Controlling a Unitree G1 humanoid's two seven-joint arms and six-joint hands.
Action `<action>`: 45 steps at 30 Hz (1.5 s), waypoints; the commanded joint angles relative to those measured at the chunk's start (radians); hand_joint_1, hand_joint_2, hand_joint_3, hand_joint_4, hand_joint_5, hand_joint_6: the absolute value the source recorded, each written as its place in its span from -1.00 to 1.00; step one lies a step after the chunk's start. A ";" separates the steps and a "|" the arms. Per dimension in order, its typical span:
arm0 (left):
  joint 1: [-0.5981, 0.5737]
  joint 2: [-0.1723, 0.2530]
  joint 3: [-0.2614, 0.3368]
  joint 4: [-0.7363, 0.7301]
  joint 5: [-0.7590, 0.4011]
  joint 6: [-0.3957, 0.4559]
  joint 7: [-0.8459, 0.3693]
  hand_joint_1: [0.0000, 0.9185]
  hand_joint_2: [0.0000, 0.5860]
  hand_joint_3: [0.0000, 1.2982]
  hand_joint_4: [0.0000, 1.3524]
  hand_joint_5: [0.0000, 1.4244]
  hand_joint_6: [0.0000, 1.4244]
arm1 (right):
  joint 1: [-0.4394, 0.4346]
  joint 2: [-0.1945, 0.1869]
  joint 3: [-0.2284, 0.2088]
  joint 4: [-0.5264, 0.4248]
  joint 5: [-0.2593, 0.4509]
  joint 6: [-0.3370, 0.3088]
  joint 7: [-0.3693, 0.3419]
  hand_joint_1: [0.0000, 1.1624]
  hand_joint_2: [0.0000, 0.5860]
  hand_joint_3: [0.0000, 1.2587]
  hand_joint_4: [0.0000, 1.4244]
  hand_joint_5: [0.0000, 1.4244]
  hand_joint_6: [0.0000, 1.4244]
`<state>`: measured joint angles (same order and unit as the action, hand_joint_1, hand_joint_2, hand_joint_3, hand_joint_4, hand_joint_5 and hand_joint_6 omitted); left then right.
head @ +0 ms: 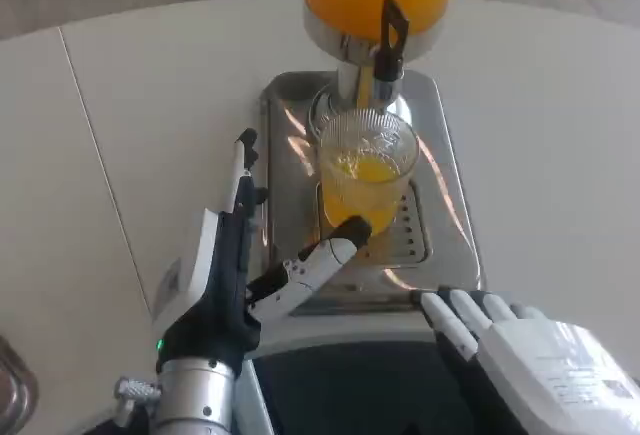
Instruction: Grasp the cup under the faucet to collect the drink, then remove the cup.
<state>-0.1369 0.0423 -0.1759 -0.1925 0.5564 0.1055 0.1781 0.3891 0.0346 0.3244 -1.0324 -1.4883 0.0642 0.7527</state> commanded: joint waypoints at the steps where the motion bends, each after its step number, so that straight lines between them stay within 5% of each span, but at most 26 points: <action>1: -0.018 -0.015 -0.008 0.036 -0.020 -0.020 0.016 -0.43 -0.89 -1.00 -1.00 -0.71 -0.58 | 0.061 0.065 0.019 -0.015 -0.011 -0.025 -0.029 0.17 0.51 -0.93 -1.00 -1.00 -1.00; 13: -0.042 -0.016 -0.009 0.078 -0.043 -0.029 0.016 -0.42 -0.89 -1.00 -1.00 -0.71 -0.58 | 0.171 0.054 -0.105 -0.015 0.005 -0.050 -0.137 0.17 0.54 -0.94 -1.00 -1.00 -1.00; 20: -0.080 -0.035 -0.013 0.136 -0.030 -0.058 0.078 -0.43 -0.92 -1.00 -1.00 -0.70 -0.56 | 0.142 0.065 -0.185 -0.015 0.062 -0.059 -0.135 0.11 0.58 -0.91 -1.00 -1.00 -1.00; 33: -0.201 -0.066 -0.022 0.318 -0.024 -0.074 0.201 -0.32 -0.89 -1.00 -1.00 -0.68 -0.52 | 0.056 0.095 -0.192 -0.015 0.066 -0.038 -0.055 0.10 0.59 -0.90 -1.00 -1.00 -1.00; 45: -0.299 -0.084 -0.054 0.457 -0.011 -0.093 0.293 -0.27 -0.86 -1.00 -1.00 -0.65 -0.49 | 0.020 0.084 -0.211 -0.015 0.077 0.012 0.000 0.09 0.60 -0.89 -1.00 -1.00 -1.00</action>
<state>-0.4146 -0.0323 -0.2183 0.2321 0.5268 0.0273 0.4438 0.4560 0.0694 0.1245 -1.0330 -1.4233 0.0588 0.7376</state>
